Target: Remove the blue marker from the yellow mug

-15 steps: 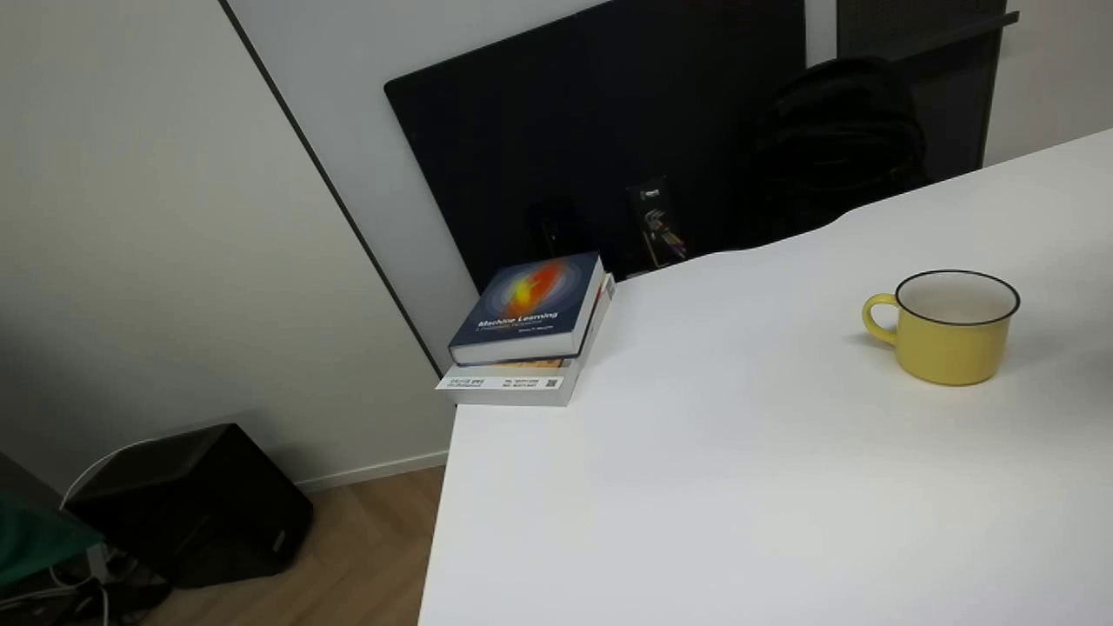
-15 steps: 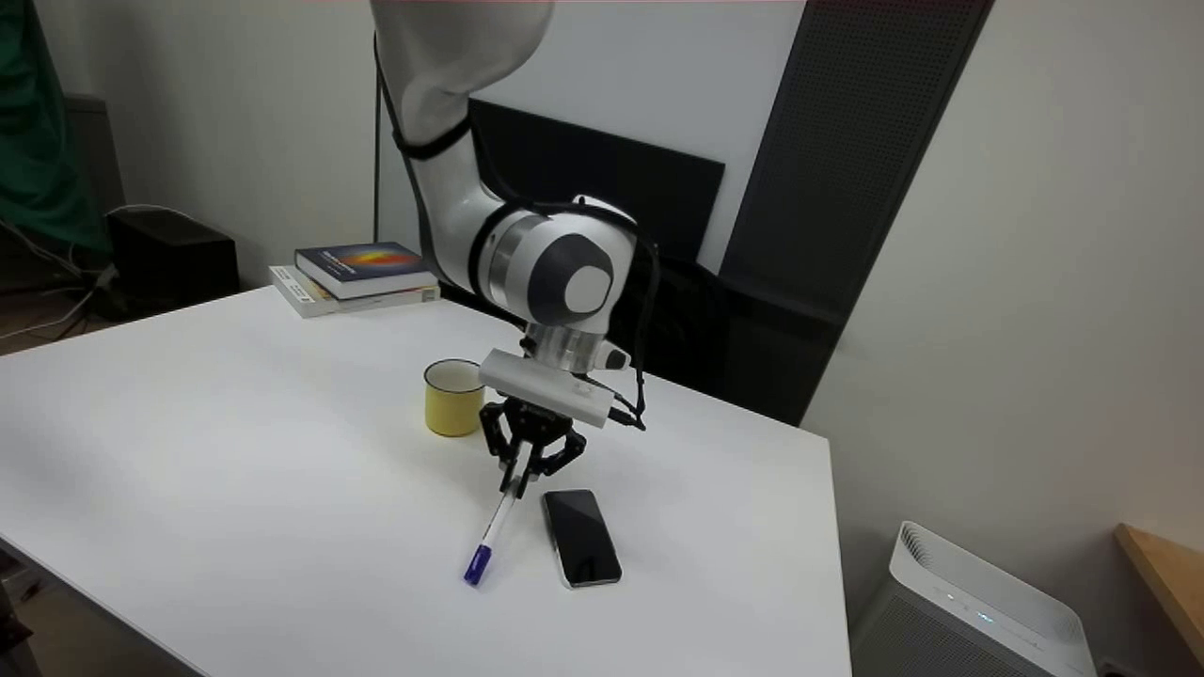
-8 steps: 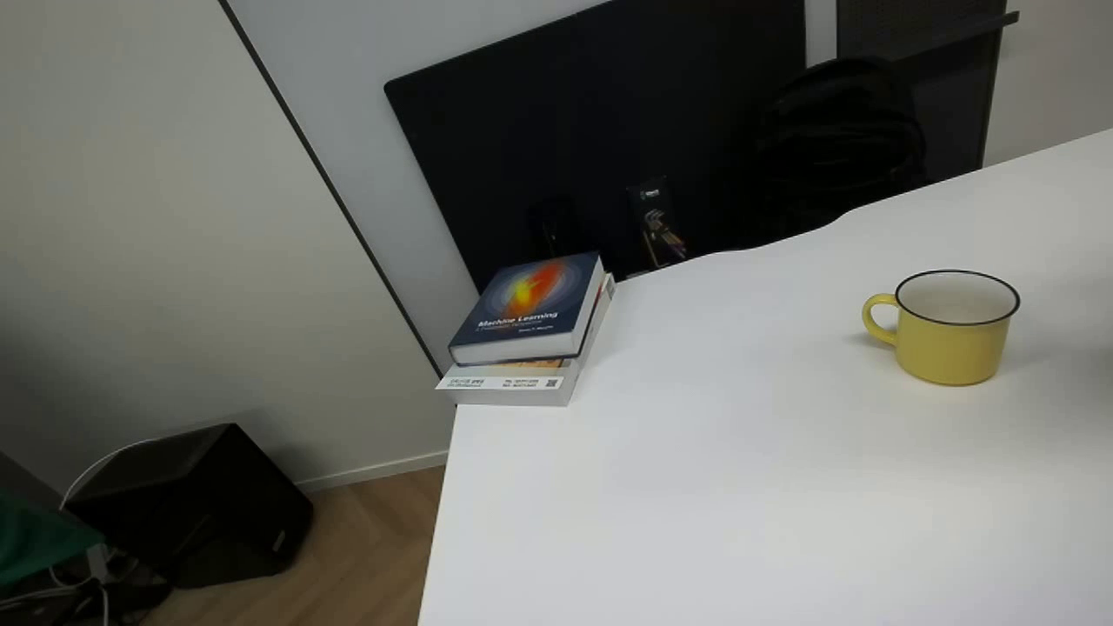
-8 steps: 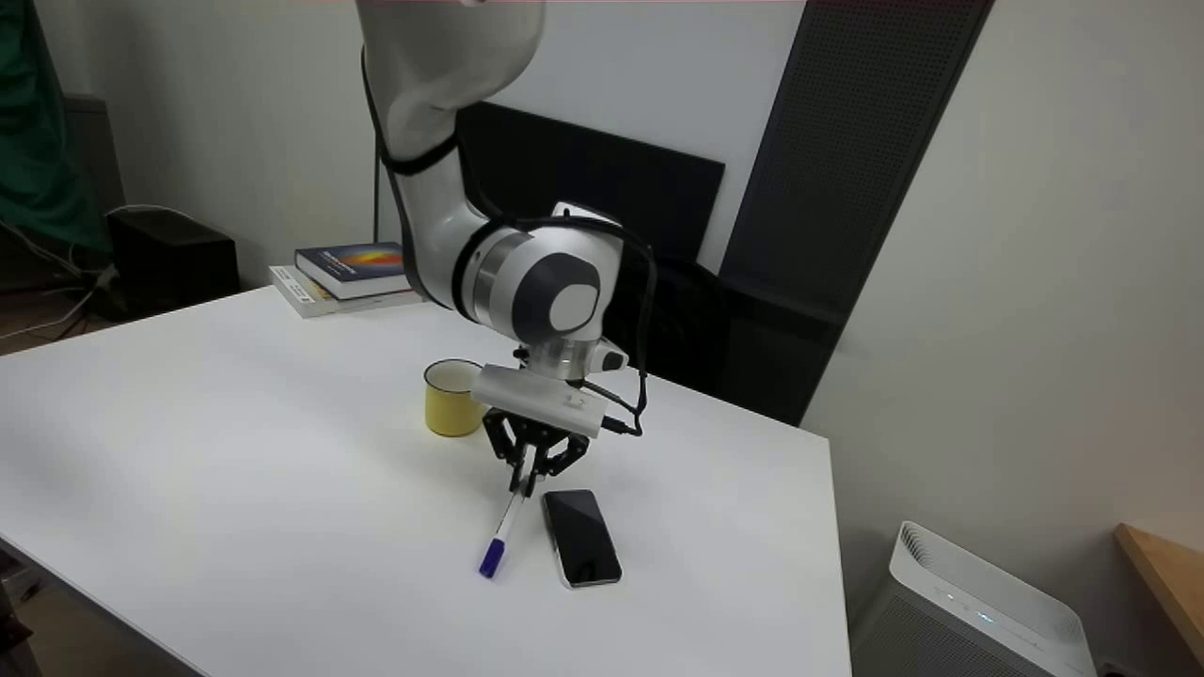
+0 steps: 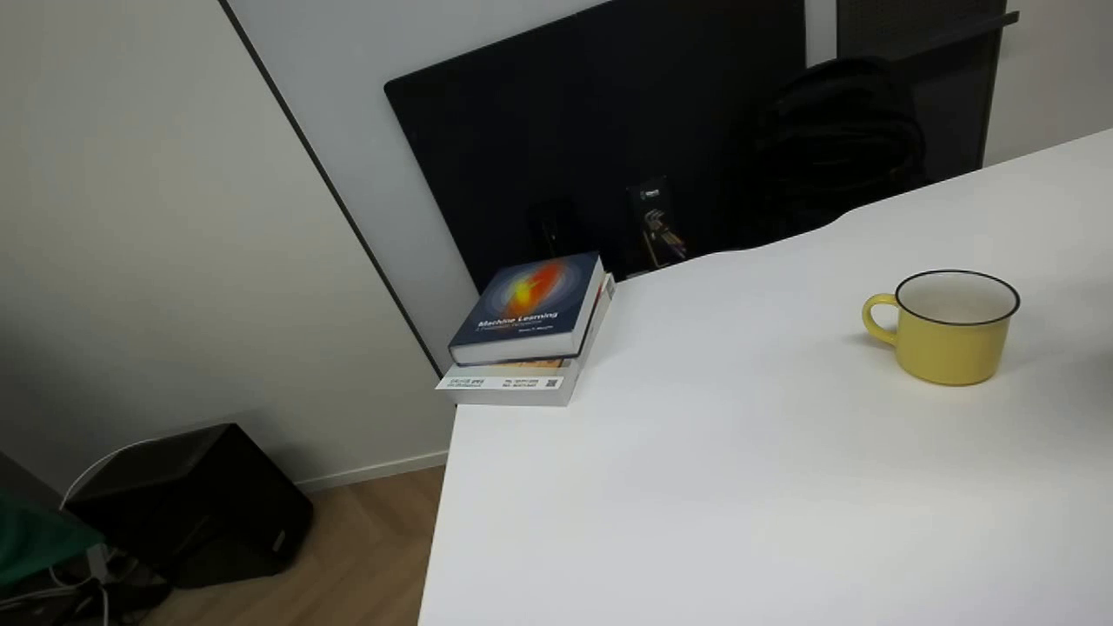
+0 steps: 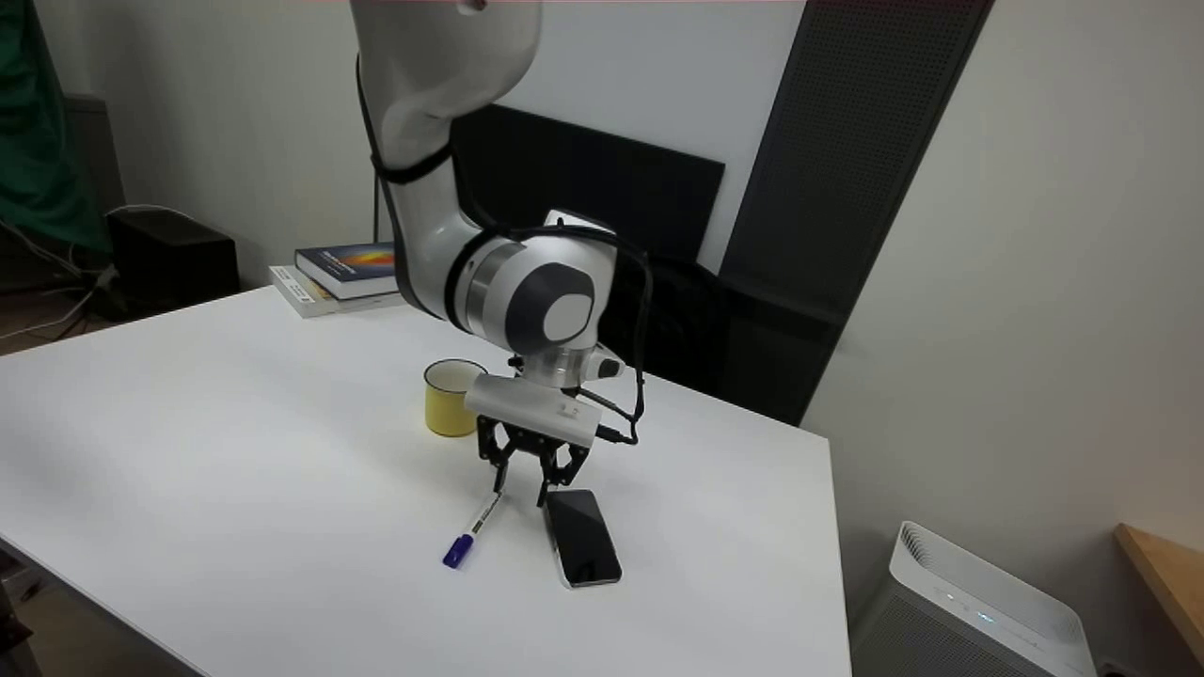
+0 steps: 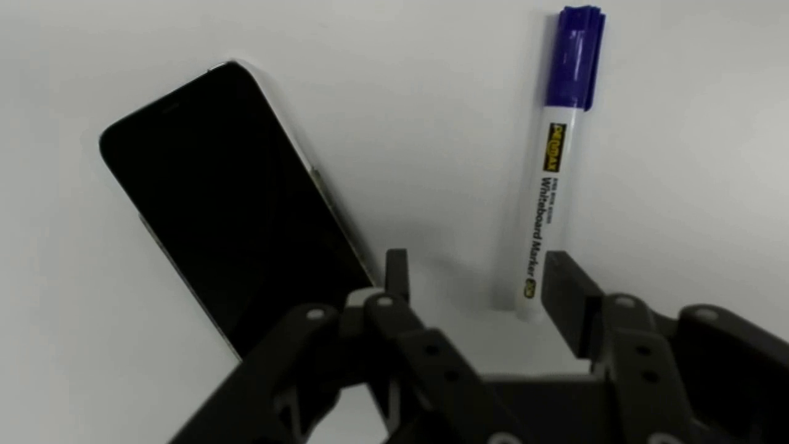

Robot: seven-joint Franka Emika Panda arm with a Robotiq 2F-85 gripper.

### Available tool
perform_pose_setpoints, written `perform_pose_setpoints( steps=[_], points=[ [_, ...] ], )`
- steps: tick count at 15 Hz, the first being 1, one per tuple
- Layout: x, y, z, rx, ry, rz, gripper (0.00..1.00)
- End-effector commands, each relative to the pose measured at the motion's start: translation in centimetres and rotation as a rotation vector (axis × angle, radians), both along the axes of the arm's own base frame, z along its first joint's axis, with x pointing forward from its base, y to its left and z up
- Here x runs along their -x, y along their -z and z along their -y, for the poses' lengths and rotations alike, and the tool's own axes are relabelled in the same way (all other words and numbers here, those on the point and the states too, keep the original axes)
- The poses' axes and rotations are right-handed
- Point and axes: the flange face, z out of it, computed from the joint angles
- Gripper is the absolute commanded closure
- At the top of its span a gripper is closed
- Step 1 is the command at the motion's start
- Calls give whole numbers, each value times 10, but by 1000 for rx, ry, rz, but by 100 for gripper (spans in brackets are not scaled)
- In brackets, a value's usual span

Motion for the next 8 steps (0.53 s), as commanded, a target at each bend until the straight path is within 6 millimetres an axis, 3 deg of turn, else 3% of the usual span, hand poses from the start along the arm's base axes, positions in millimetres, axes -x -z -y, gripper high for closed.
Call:
perform_pose_setpoints(
  steps=[1, 3, 8],
  points=[
    [-2, -8, -1, 24, 15, 8, 11],
    [-5, -16, -3, 36, 15, 4, 1],
    [-16, -44, -14, 97, 47, -7, 0]
  ],
)
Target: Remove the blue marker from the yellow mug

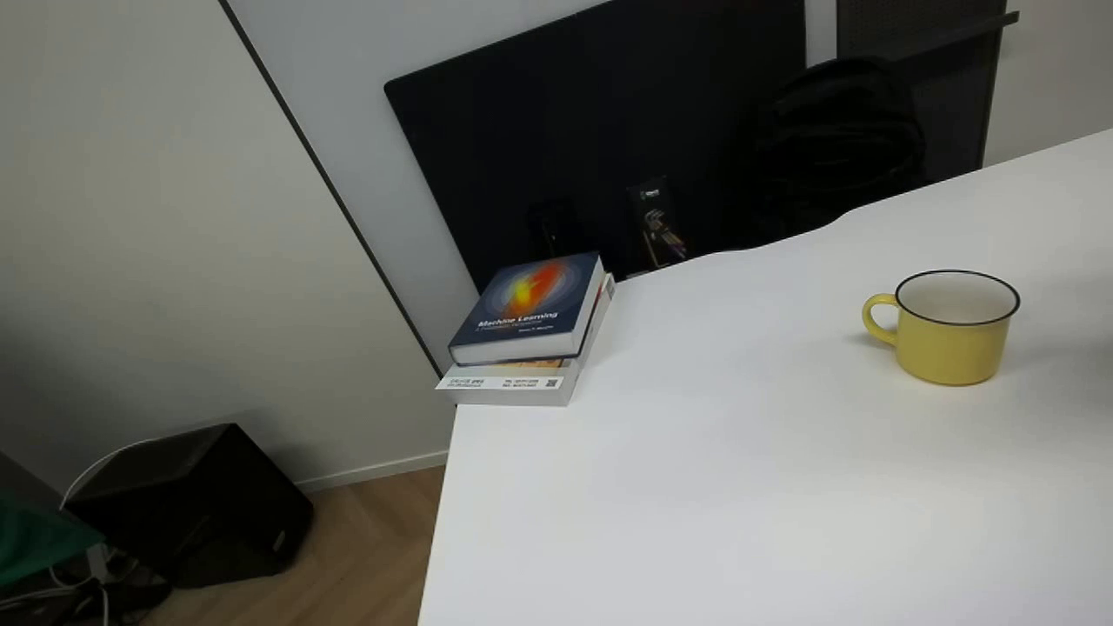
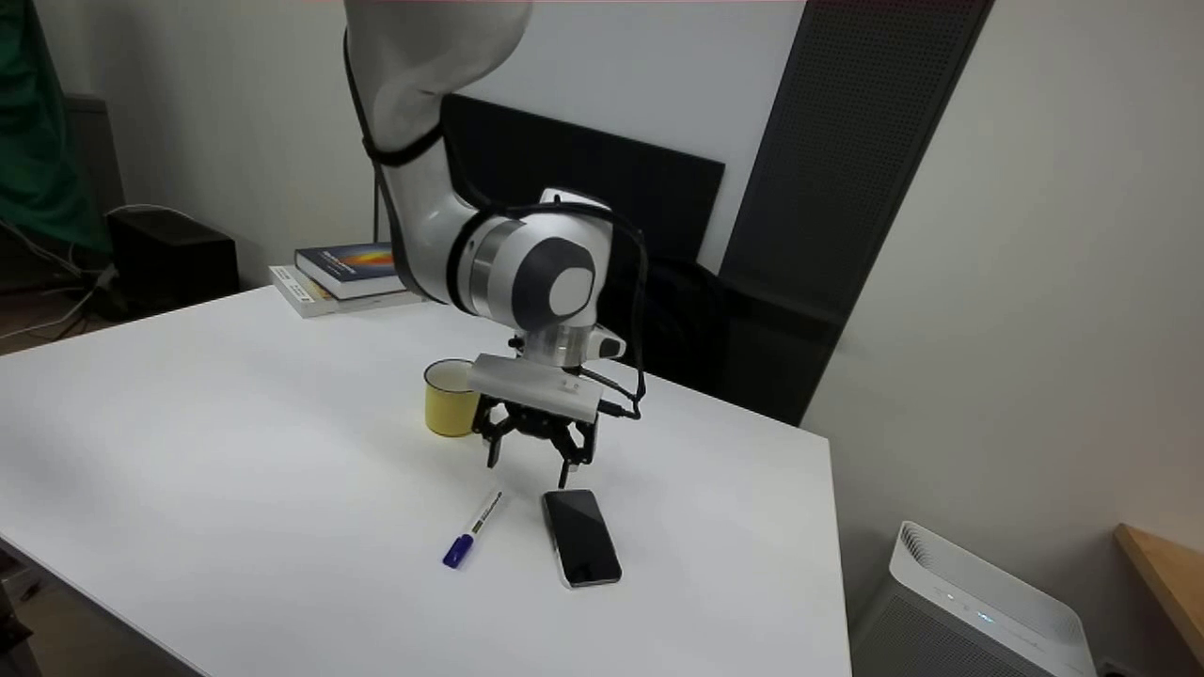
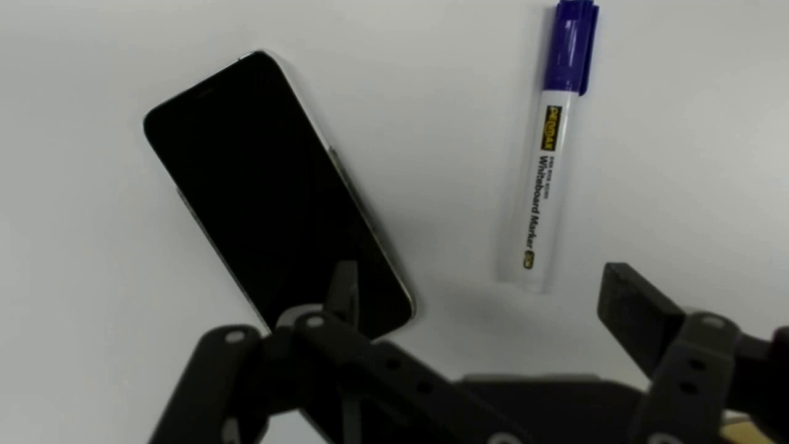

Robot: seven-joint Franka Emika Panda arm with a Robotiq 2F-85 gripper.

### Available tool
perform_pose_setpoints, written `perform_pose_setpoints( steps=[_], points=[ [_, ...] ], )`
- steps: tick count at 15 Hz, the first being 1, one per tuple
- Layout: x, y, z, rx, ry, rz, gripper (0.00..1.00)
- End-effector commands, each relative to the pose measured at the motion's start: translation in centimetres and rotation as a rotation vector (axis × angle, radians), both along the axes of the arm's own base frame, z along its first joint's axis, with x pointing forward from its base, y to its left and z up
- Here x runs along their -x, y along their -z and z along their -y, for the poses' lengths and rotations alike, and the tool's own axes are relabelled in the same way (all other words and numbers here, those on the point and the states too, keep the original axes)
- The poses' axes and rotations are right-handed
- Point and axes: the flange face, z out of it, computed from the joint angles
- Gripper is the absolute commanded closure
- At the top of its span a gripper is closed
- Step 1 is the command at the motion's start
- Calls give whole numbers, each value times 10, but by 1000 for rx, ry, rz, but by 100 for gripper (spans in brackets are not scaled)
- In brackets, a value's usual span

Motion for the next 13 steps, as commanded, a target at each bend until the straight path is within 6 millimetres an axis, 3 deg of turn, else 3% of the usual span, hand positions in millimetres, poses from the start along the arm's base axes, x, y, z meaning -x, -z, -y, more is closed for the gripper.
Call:
perform_pose_setpoints(
  steps=[1, 10, 11, 13],
  points=[
    [-10, -32, -12, 64, 55, -10, 0],
    [-23, -98, -42, 100, 62, 15, 0],
    [-24, -81, -40, 78, 33, 18, 0],
    [-25, -85, -41, 77, 28, 20, 0]
  ],
)
